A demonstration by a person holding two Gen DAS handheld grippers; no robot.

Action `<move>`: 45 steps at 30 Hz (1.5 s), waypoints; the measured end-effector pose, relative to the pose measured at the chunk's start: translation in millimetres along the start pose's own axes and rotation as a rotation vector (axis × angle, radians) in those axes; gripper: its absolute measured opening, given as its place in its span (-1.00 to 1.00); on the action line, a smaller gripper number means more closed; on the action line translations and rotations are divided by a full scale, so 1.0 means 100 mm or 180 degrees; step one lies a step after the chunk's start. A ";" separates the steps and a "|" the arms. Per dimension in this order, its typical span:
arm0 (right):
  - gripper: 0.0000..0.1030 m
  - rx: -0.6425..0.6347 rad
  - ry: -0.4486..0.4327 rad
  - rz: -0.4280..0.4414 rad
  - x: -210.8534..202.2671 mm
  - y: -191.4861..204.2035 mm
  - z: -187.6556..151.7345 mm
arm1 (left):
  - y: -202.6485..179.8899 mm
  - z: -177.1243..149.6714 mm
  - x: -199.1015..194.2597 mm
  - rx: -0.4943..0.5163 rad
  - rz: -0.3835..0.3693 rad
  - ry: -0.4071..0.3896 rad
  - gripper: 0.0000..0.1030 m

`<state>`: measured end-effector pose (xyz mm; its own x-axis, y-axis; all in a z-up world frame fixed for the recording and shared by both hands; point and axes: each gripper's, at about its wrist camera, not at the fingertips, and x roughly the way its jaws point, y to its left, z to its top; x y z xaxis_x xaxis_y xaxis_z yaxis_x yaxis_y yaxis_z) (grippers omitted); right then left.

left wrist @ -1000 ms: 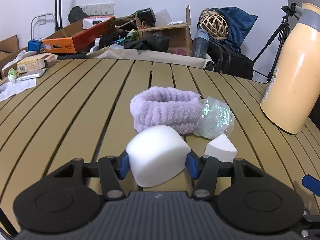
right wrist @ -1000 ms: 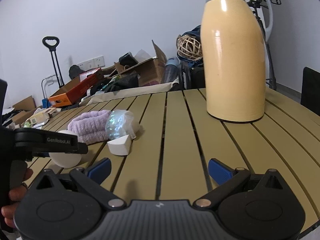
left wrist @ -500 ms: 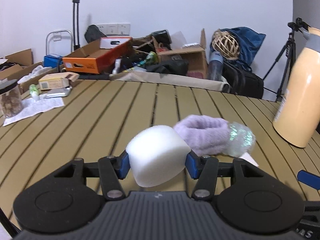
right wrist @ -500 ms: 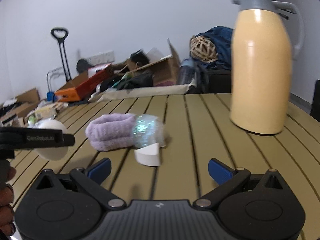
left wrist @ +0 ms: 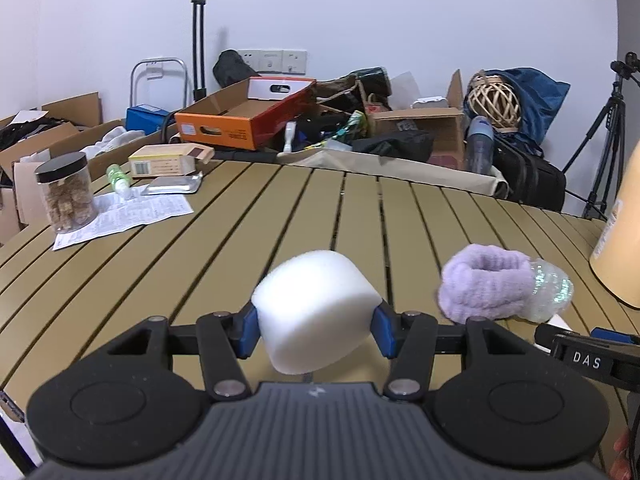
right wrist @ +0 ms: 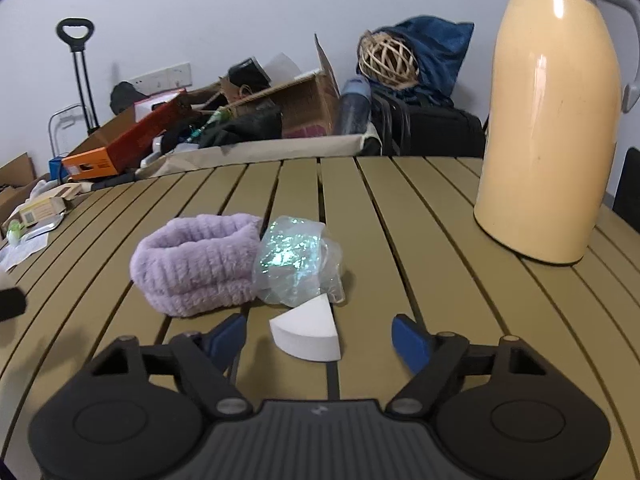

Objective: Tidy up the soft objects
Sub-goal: 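Close the left tool on the white foam cylinder while the right tool grips the white wedge, then lower the held foam cylinder and wedge off the table over the black bin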

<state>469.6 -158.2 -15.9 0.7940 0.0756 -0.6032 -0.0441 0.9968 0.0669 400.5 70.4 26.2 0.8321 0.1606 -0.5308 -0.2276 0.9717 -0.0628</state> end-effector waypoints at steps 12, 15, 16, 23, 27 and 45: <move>-0.21 -0.0156 0.0102 -0.0089 0.14 0.16 0.03 | 0.16 -0.01 0.01 -0.0070 0.0046 0.0028 0.07; -0.32 -0.0159 0.0081 -0.0068 0.13 0.16 0.02 | 0.16 -0.01 -0.01 -0.0074 0.0046 0.0023 0.07; -0.34 -0.0166 0.0070 -0.0064 0.12 0.16 0.02 | 0.16 -0.01 -0.01 -0.0072 0.0048 0.0023 0.07; -0.40 -0.0198 -0.0095 0.0031 -0.07 0.14 -0.02 | 0.14 -0.02 -0.07 -0.0020 0.0027 -0.0026 0.07; -0.41 -0.0195 -0.0159 0.0137 -0.25 0.14 -0.05 | 0.12 -0.05 -0.14 -0.0012 -0.0001 -0.0048 0.07; -0.41 -0.0278 -0.0383 0.0436 -1.37 0.18 -0.31 | 0.03 -0.33 -0.92 0.0069 -0.0132 -0.0141 0.06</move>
<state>341.4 -150.2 43.2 0.8434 0.2121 -0.4936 -0.2048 0.9763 0.0695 306.4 53.1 46.5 0.8624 0.1272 -0.4901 -0.1820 0.9811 -0.0655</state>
